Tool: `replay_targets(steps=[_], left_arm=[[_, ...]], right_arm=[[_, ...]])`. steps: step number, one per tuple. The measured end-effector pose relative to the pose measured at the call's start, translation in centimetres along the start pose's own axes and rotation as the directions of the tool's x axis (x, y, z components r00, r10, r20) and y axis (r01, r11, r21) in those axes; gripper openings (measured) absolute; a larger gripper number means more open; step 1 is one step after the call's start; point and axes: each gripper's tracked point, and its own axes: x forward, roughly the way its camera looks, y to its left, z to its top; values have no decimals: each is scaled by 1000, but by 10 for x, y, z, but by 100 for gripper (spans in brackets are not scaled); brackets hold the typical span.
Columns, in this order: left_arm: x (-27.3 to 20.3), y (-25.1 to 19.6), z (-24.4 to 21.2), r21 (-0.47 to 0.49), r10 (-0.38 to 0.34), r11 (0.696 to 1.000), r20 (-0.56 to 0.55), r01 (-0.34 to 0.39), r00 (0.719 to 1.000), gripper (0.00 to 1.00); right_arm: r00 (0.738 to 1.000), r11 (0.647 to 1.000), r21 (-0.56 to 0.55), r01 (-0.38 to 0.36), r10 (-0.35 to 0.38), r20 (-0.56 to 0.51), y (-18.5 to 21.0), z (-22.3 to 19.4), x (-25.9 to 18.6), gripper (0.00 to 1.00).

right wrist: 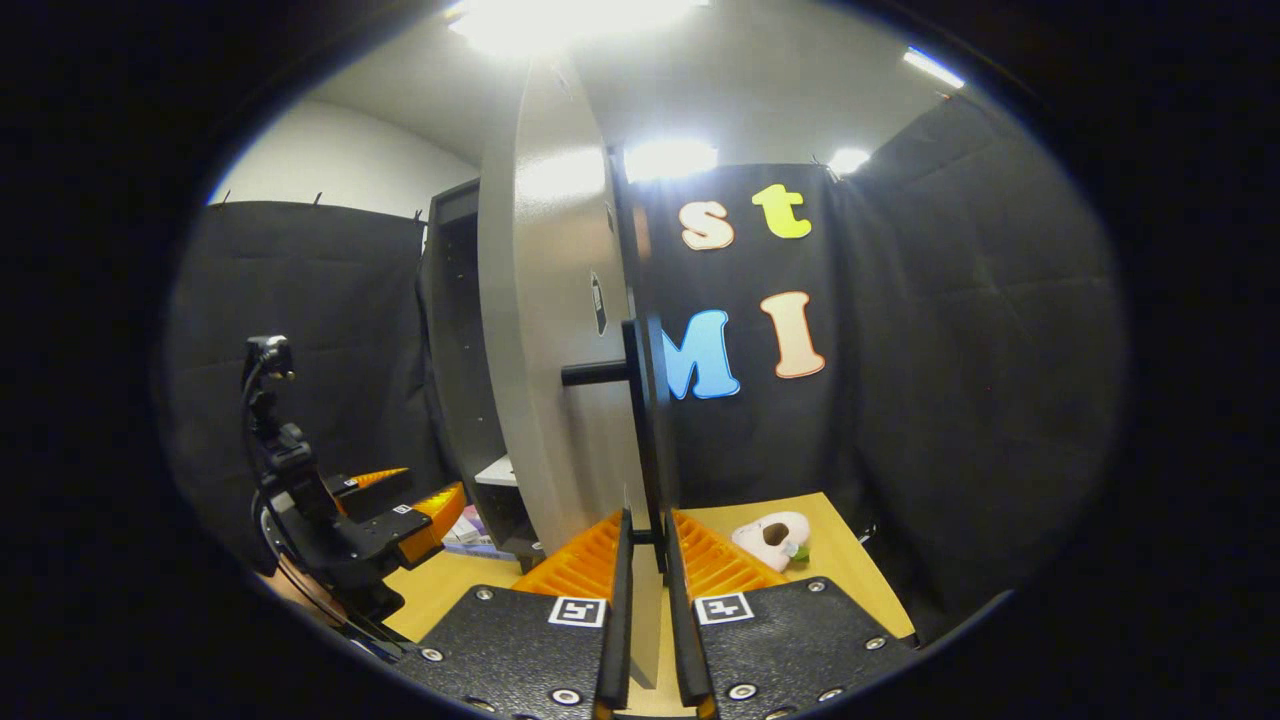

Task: Open the cabinet door with the right hand, grasp the bottle in the cabinet with the left hand and place it on the coaster, then close the cabinet door with the right hand.

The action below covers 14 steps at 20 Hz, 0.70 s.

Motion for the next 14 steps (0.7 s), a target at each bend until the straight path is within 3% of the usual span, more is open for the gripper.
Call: replay_targets(steps=[1,2,4,6,8,9,10,12,14], left_arm=[[12,-4,1,3,-8,1000,7,7,1000,82],[23,-7,1,7,-9,1000,8,9,1000,87],[49,-11,1,-2,-15,1000,9,15,1000,91],[76,-13,5,-7,-23,1000,22,23,1000,87],[107,-16,5,11,-31,999,31,31,999,91],[122,-17,5,19,-34,999,34,33,999,86],[137,-17,5,27,-33,999,36,32,999,86],[171,-20,3,36,-40,999,43,39,998,86],[203,-22,-1,40,-43,998,43,42,998,90]], right_arm=[[1000,1000,-13,13,-13,8,-5,3,1,21],[1000,999,-43,28,-27,15,-10,4,4,24],[997,992,-100,72,-68,36,-21,9,4,41],[992,986,-120,116,-110,59,-28,11,3,46],[986,983,-99,154,-146,83,-36,15,-1,58],[984,983,-80,163,-156,90,-38,16,1,75],[982,984,-63,168,-162,96,-38,16,-2,83],[970,975,-41,218,-212,117,-46,17,-16,88],[936,952,-1,306,-301,181,-58,29,-40,96]])
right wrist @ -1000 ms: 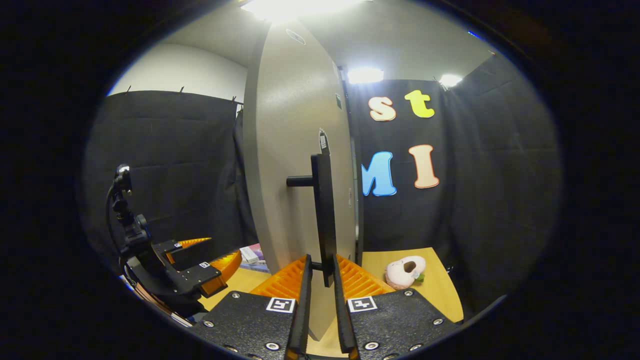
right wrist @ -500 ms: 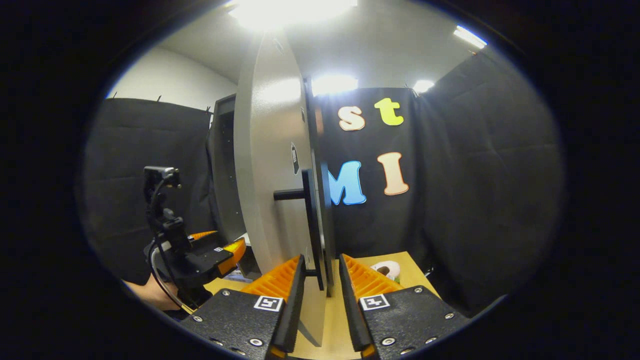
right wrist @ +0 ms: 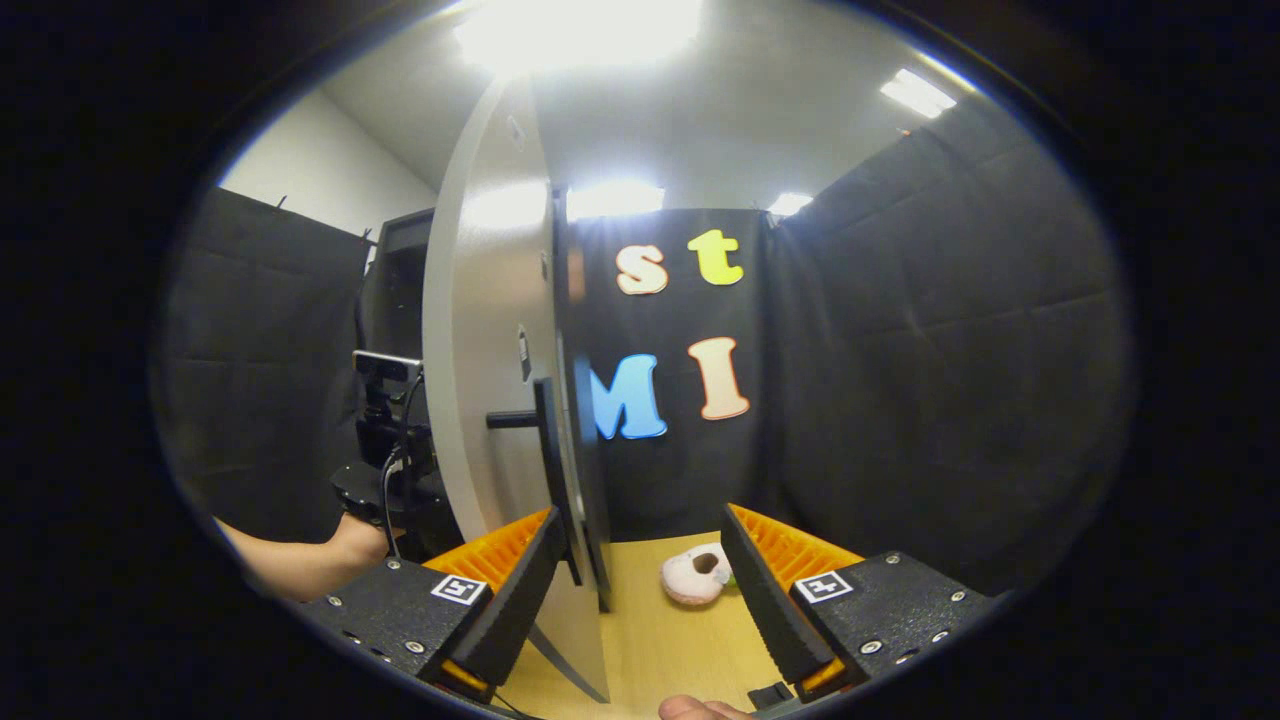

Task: Open the cabinet door with the right hand, grasp the bottle in the cabinet with the left hand and place it on the coaster, then close the cabinet door with the right hand.

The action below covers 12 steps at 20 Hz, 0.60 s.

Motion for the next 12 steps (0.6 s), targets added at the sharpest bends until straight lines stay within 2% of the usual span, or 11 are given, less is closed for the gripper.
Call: replay_targets(steps=[1,2,3,4,6,7,8,9,12], left_arm=[[16,-2,-5,-1,-5,1000,-9,5,1000,86],[31,-2,-11,-6,-12,1000,-15,12,1000,86],[45,-1,-15,-13,-8,1000,-16,7,1000,86],[59,-1,-19,-23,-4,1000,-22,3,1000,86],[83,-2,-27,-22,2,1000,-36,-3,999,86],[92,-1,-30,-11,13,1000,-43,-13,999,90],[101,3,-31,0,29,1000,-38,-29,999,82],[108,5,-30,4,36,999,-23,-36,999,86],[123,0,-37,4,4,1000,-10,-4,1000,86]], right_arm=[[998,999,6,36,-37,50,-9,7,-6,95],[991,996,0,90,-89,101,-22,16,-11,95],[975,986,-11,165,-161,155,-42,22,-14,94],[959,974,-15,228,-221,178,-57,25,-16,95],[940,953,-2,304,-299,162,-71,17,-20,95],[936,945,9,326,-323,142,-70,12,-17,95],[934,943,12,333,-332,132,-67,9,-14,95],[932,939,3,343,-340,121,-66,4,-11,95],[935,936,-68,346,-338,106,-55,-2,-1,95]])
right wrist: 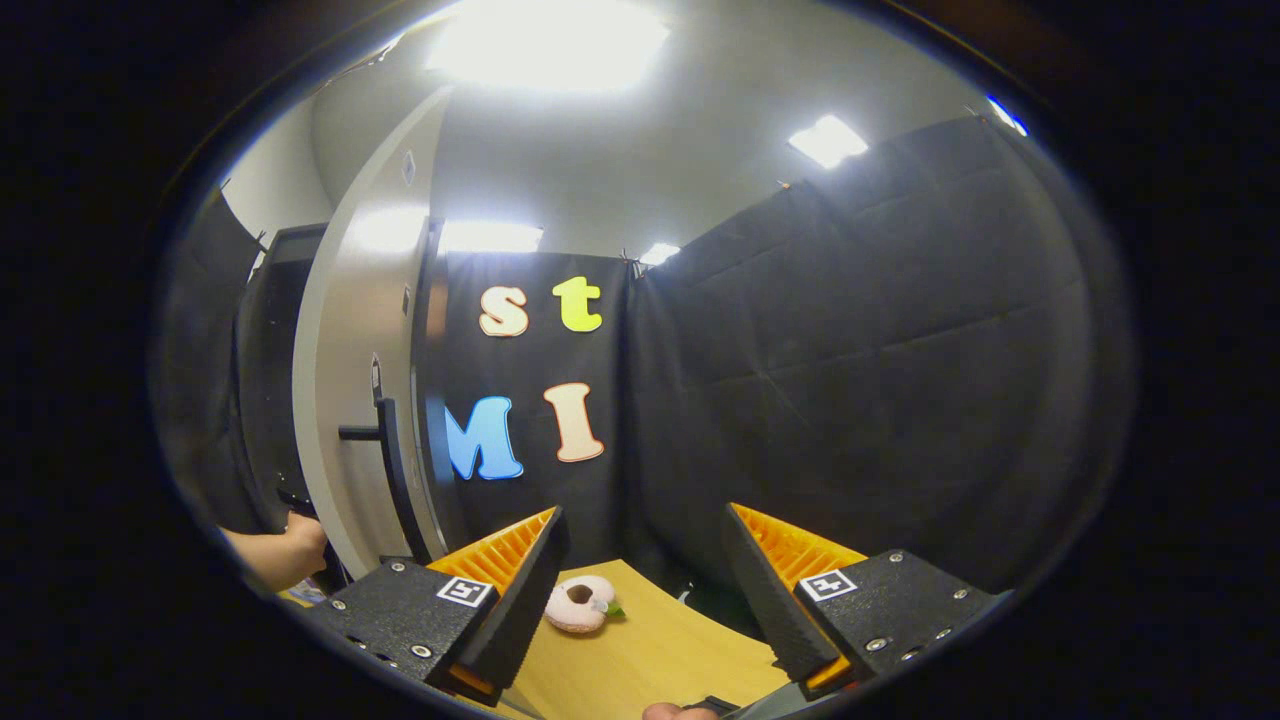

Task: Open the cabinet door with the right hand, grasp the bottle in the cabinet with the left hand and place it on the coaster, then close the cabinet door with the right hand.

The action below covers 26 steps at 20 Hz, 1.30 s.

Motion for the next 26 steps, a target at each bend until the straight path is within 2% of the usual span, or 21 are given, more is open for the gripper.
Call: replay_targets(steps=[3,4,5,7,9,10,11,12,13,14,15,17,19,20,21,23,26], left_arm=[[13,-2,-9,-23,-7,1000,-9,7,1000,86],[15,-4,-13,-36,-16,999,-8,16,1000,86],[18,-7,-16,-45,-26,999,-10,25,1000,91],[25,-7,-21,-45,-17,999,-17,16,1000,77],[23,-9,-19,-62,-35,997,-18,34,999,73],[23,-7,-18,-68,-34,997,-20,32,999,69],[21,-6,-16,-70,-34,997,-19,32,999,65],[18,-4,-13,-71,-25,997,-12,24,1000,70],[14,0,-5,-71,-10,997,1,10,1000,65],[6,5,0,-71,6,997,5,-6,1000,61],[-3,10,6,-73,19,997,3,-18,1000,65],[-33,21,21,-44,55,998,23,-54,998,66],[-69,25,33,-26,87,996,32,-86,996,61],[-86,26,37,-24,107,994,25,-106,994,65],[-105,28,42,-26,132,991,19,-132,991,64],[-149,30,43,-27,188,982,8,-188,982,62],[-216,42,31,-18,273,962,9,-273,962,68]], right_arm=[[1000,998,-62,-5,5,5,17,-4,7,95],[1000,997,-74,3,-3,-2,19,-6,7,92],[1000,997,-77,8,-8,-6,21,-7,9,92],[1000,997,-78,21,-22,-2,20,-7,12,92],[999,995,-85,44,-45,-8,12,-11,13,95],[998,996,-74,52,-53,-18,9,-14,15,91],[998,997,-60,52,-53,-26,10,-18,19,95],[998,998,-47,47,-49,-34,10,-21,22,95],[999,999,-41,37,-38,-39,11,-24,24,95],[999,999,-34,20,-21,-37,11,-24,24,95],[999,1000,-28,2,-3,-34,9,-25,26,95],[998,999,-1,-49,49,-31,6,-29,32,95],[992,993,41,-110,112,-50,0,-36,41,95],[987,988,56,-144,147,-61,-4,-39,44,95],[981,981,70,-178,183,-69,-10,-41,48,92],[966,969,83,-233,240,-93,-18,-49,53,95],[937,943,119,-310,324,-130,-24,-64,59,95]])
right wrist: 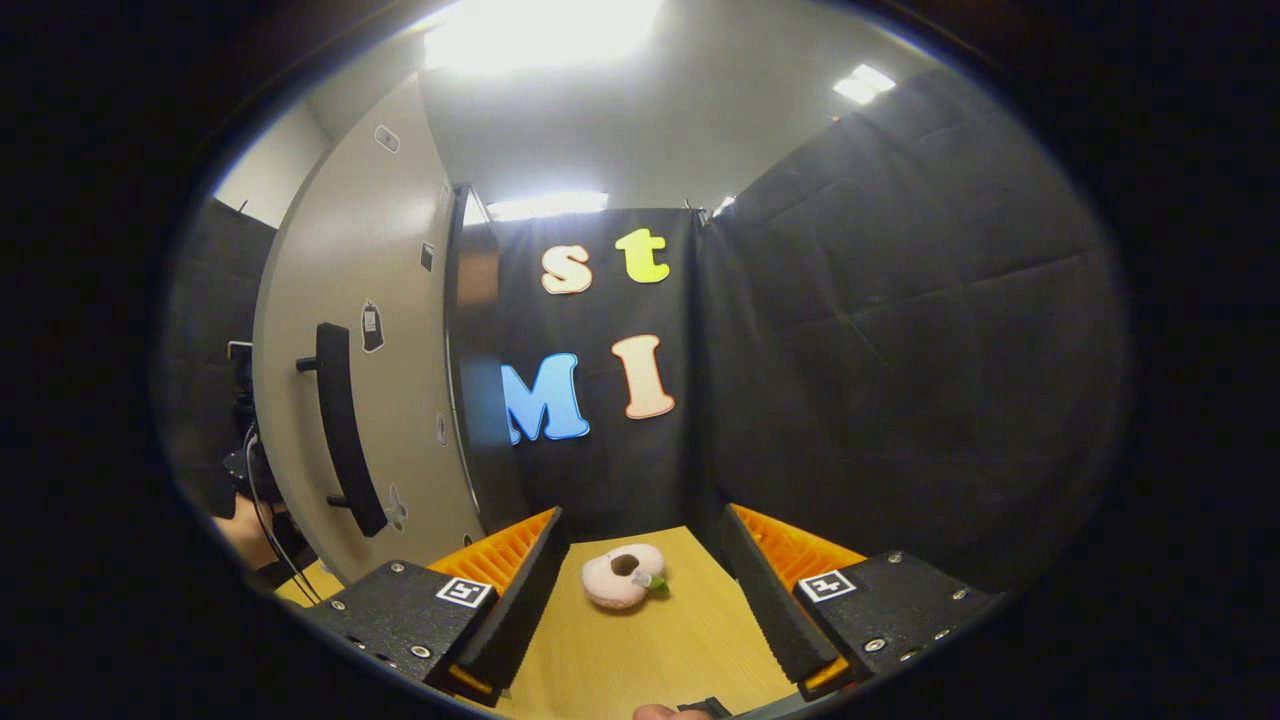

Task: Open the cabinet door with the right hand, grasp the bottle in the cabinet with the left hand and place it on the coaster, then close the cabinet door with the right hand.

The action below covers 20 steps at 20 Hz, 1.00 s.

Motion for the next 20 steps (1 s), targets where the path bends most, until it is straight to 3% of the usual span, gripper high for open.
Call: replay_targets(steps=[2,3,5,10,14,16,19,20], left_arm=[[-42,18,-13,-9,52,999,-4,-52,999,70],[-70,30,-22,-1,86,996,-5,-86,996,62],[-121,46,-52,28,121,992,-5,-121,993,64],[-189,48,-179,75,146,987,-101,-139,984,70],[-200,59,-274,82,174,983,-148,-164,973,70],[-191,59,-299,13,144,990,-130,-143,981,70],[-179,56,-322,-2,129,992,-127,-130,984,70],[-174,50,-339,-19,111,993,-159,-116,981,65]], right_arm=[[999,999,16,-47,47,-16,0,-11,1,95],[998,998,15,-62,62,-16,0,-16,2,95],[996,997,-6,-82,81,-21,7,-28,2,95],[982,979,-104,-177,169,-80,49,-74,3,95],[975,969,-163,-184,159,-155,48,-114,4,95],[968,965,-179,-189,153,-200,50,-137,5,95],[951,945,-248,-213,142,-276,51,-165,3,95],[945,939,-257,-227,149,-290,54,-169,0,95]])
